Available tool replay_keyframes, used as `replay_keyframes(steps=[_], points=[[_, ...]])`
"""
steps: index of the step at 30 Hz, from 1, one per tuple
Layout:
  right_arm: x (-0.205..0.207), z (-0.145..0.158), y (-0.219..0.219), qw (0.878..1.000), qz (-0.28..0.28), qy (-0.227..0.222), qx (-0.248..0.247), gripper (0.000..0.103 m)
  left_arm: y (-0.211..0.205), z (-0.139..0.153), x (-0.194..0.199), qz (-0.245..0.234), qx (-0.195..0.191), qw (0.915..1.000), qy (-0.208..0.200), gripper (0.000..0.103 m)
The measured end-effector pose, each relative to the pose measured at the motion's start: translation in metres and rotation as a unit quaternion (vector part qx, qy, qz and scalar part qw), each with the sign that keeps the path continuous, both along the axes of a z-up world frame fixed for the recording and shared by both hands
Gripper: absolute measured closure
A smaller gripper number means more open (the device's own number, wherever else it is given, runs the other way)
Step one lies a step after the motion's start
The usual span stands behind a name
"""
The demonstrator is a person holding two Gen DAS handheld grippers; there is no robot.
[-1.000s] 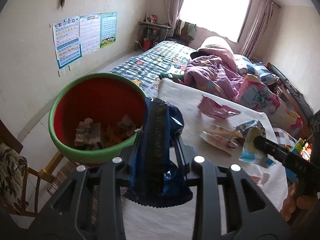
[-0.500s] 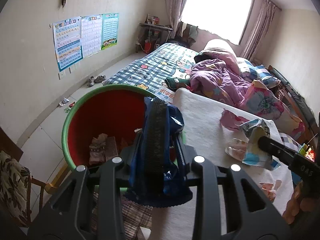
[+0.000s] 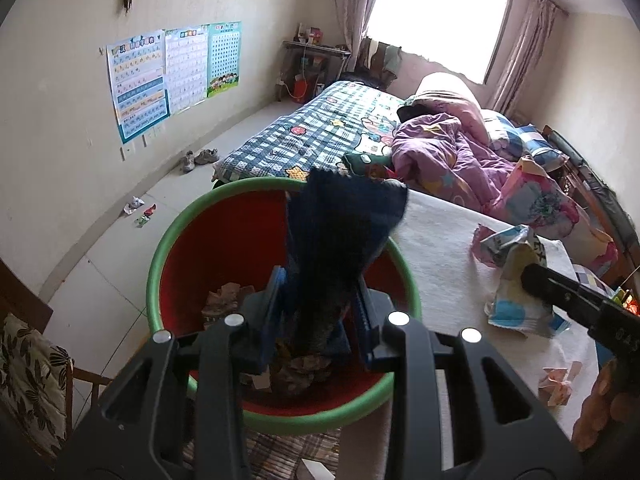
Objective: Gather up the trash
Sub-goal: 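Open both grippers to drop the wrappers into the bucket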
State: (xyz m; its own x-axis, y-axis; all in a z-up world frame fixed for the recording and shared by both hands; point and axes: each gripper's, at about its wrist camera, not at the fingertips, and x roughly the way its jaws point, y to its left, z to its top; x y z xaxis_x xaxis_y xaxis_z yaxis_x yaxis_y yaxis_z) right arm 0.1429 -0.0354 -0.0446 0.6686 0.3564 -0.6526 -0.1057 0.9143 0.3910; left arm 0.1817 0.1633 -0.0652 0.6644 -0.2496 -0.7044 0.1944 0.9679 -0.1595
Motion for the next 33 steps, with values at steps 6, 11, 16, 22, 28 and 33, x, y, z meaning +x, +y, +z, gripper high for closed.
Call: replay_keyframes(steps=[6, 11, 16, 22, 28, 33], points=[[0.019, -0.001, 0.013, 1.0, 0.014, 0.005, 0.004, 0.078, 0.01, -0.007, 0.01, 0.011, -0.001, 0.9999, 0.009, 0.073], [0.033, -0.005, 0.028, 0.999, 0.038, 0.007, 0.007, 0.078, 0.019, -0.014, 0.017, 0.024, -0.003, 0.9996, 0.017, 0.073], [0.046, -0.012, 0.043, 0.998, 0.055, 0.018, 0.012, 0.078, 0.024, -0.021, 0.022, 0.03, -0.003, 0.9991, 0.028, 0.073], [0.054, -0.016, 0.054, 0.997, 0.068, 0.021, 0.006, 0.078, 0.024, -0.024, 0.024, 0.028, 0.003, 0.999, 0.033, 0.073], [0.057, -0.019, 0.057, 0.997, 0.071, 0.028, 0.006, 0.078, 0.026, -0.026, 0.027, 0.028, 0.01, 0.9989, 0.037, 0.073], [0.059, -0.023, 0.06, 0.997, 0.076, 0.031, 0.003, 0.078, 0.025, -0.029, 0.03, 0.028, 0.016, 0.9987, 0.04, 0.073]])
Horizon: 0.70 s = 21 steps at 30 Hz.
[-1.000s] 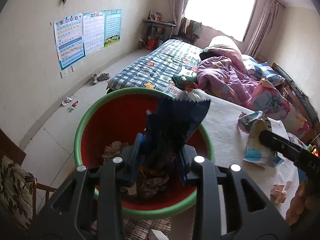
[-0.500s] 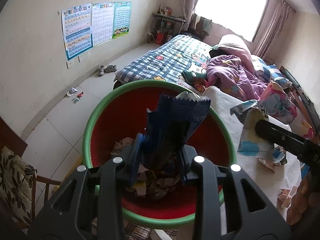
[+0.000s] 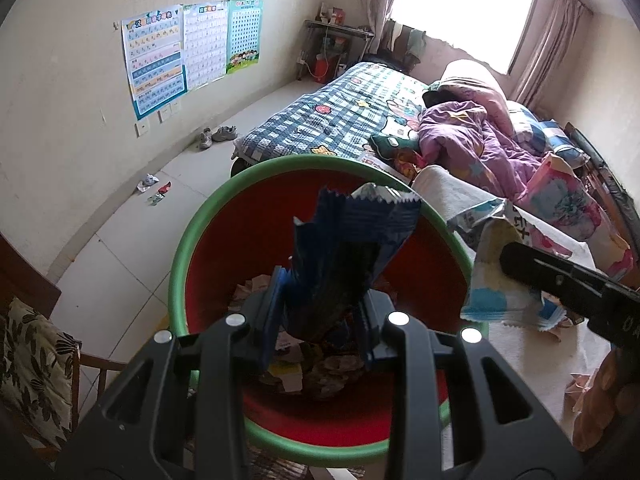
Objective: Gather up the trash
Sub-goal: 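Open both grippers to drop the wrappers into the bucket, then withdraw both grippers from the bucket toward the table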
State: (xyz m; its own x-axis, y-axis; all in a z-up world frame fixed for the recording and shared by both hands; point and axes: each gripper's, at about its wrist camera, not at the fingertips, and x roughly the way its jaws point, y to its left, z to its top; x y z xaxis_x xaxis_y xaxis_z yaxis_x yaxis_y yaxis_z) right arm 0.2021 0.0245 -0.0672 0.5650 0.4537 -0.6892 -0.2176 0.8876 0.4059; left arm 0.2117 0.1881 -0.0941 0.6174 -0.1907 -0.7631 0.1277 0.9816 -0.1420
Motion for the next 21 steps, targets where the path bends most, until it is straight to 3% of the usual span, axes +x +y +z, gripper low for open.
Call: replay_keyframes(steps=[7, 8, 9, 10, 11, 12, 21], points=[[0.007, -0.0043, 0.0017, 1.0, 0.003, 0.008, -0.001, 0.078, -0.0017, -0.0024, 0.0045, 0.003, 0.008, 1.0, 0.004, 0.073], [0.0077, -0.0048, 0.0016, 1.0, 0.004, 0.008, -0.001, 0.076, -0.0014, -0.0027, 0.0052, 0.004, 0.008, 0.9999, 0.004, 0.068], [0.0089, -0.0056, 0.0021, 1.0, 0.006, 0.008, 0.001, 0.075, -0.0012, -0.0024, 0.0055, 0.004, 0.009, 1.0, 0.003, 0.053], [0.0099, -0.006, 0.002, 1.0, 0.006, 0.007, 0.005, 0.073, -0.0005, -0.002, 0.0056, 0.006, 0.008, 0.9999, 0.0, 0.045], [0.0103, -0.0065, 0.0012, 1.0, 0.004, 0.007, 0.008, 0.065, 0.0003, -0.001, 0.0049, 0.008, 0.007, 0.9999, -0.005, 0.036], [0.0095, -0.0064, -0.0002, 1.0, 0.0, 0.005, 0.013, 0.054, 0.0011, -0.0001, 0.0044, 0.011, 0.005, 0.9999, -0.009, 0.033], [0.0048, -0.0019, -0.007, 1.0, -0.006, 0.004, 0.025, 0.053, 0.004, 0.0002, 0.0018, 0.021, 0.007, 0.9997, -0.01, 0.03]])
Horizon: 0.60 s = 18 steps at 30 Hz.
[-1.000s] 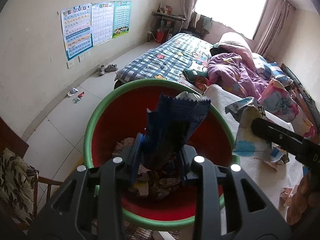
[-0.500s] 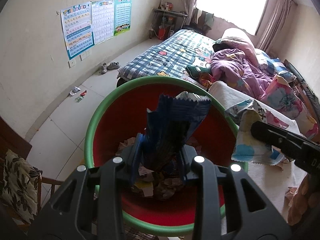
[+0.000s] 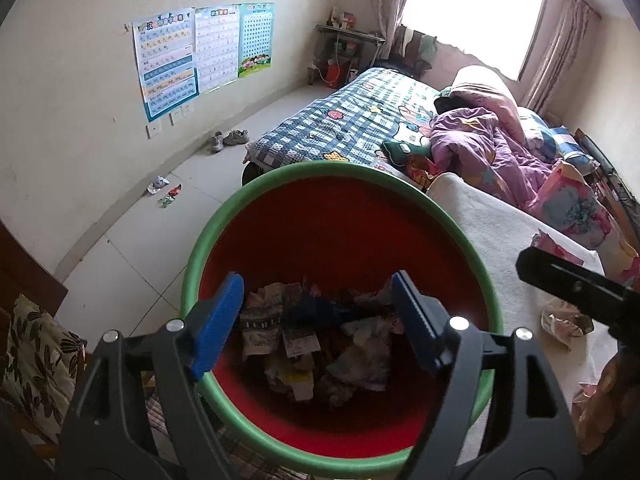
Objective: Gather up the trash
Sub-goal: 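Withdraw both grippers from the bucket toward the table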
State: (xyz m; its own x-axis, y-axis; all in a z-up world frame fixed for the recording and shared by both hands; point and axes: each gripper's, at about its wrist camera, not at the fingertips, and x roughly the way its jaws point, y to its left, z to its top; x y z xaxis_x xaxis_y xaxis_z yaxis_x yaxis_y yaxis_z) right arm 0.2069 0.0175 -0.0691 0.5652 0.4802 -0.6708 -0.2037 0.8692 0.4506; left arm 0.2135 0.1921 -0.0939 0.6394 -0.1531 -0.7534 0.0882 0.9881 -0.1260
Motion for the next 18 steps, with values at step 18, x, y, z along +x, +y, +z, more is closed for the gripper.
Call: replay_keyframes(steps=[18], points=[[-0.061, 0.007, -0.037, 0.999, -0.035, -0.017, -0.031, 0.042, -0.031, 0.024, -0.025, -0.042, -0.008, 0.9978, -0.05, 0.029]])
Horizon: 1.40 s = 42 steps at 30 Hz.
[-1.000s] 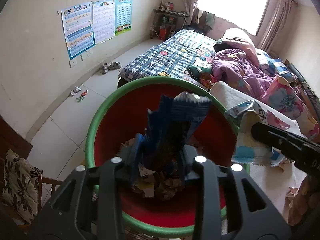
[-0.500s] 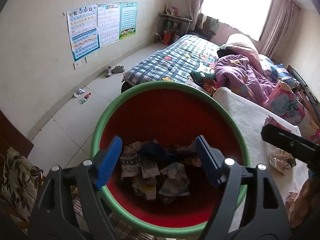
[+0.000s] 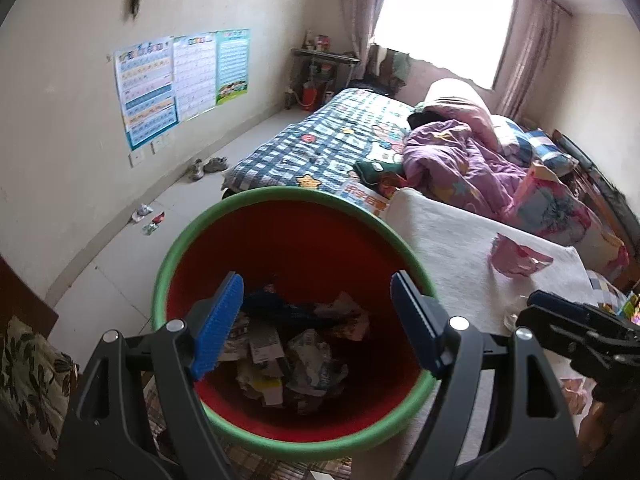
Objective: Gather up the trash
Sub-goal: 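Withdraw both grippers from the bucket toward the table, then grasp the paper strips with the left gripper while the right gripper grasps the strawberry carton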
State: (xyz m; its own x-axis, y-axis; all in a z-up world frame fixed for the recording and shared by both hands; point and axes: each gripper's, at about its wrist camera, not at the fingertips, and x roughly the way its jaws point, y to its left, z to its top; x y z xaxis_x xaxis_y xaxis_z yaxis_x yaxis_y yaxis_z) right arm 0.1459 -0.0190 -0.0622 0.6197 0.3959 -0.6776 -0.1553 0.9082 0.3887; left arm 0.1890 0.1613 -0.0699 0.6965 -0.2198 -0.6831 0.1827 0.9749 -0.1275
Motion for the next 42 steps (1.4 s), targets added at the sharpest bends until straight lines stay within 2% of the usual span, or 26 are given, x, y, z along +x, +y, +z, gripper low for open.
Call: replay_keyframes(steps=[6, 10, 12, 16, 18, 21, 26, 28, 32, 35, 38, 42], points=[[-0.02, -0.012, -0.04, 0.999, -0.039, 0.024, -0.006, 0.041, -0.021, 0.003, -0.013, -0.022, -0.004, 0.9997, -0.007, 0.026], [-0.047, -0.023, -0.077, 0.996, -0.068, 0.046, -0.038, 0.04, -0.04, -0.003, -0.023, -0.039, -0.002, 0.9992, 0.003, 0.026], [-0.063, -0.027, -0.093, 0.994, -0.073, 0.056, -0.057, 0.034, -0.05, -0.006, -0.029, -0.05, -0.003, 0.9987, 0.008, 0.026], [-0.087, -0.036, -0.126, 0.986, -0.035, 0.082, -0.14, 0.033, -0.072, -0.007, -0.038, -0.07, -0.005, 0.9974, 0.014, 0.023], [-0.095, -0.041, -0.141, 0.982, -0.008, 0.098, -0.164, 0.03, -0.084, -0.006, -0.045, -0.075, -0.014, 0.9969, 0.018, 0.023], [-0.104, -0.051, -0.158, 0.978, 0.037, 0.119, -0.17, 0.023, -0.102, -0.008, -0.055, -0.077, -0.019, 0.9964, 0.027, 0.022], [-0.108, -0.078, -0.163, 0.966, 0.116, 0.142, -0.184, 0.023, -0.128, -0.019, -0.068, -0.055, -0.041, 0.9958, 0.061, 0.022], [-0.108, -0.085, -0.162, 0.963, 0.133, 0.138, -0.191, 0.02, -0.134, -0.023, -0.071, -0.046, -0.049, 0.995, 0.073, 0.023], [-0.114, -0.085, -0.161, 0.962, 0.155, 0.119, -0.191, 0.026, -0.153, -0.034, -0.077, -0.023, -0.07, 0.9923, 0.099, 0.022], [-0.121, -0.087, -0.16, 0.955, 0.178, 0.108, -0.21, 0.024, -0.169, -0.043, -0.078, -0.01, -0.092, 0.9892, 0.113, 0.022], [-0.122, -0.087, -0.166, 0.958, 0.178, 0.104, -0.197, 0.023, -0.185, -0.047, -0.073, 0.002, -0.103, 0.9871, 0.123, 0.023], [-0.118, -0.087, -0.177, 0.968, 0.162, 0.107, -0.158, 0.024, -0.205, -0.056, -0.055, 0.037, -0.134, 0.98, 0.143, 0.022]])
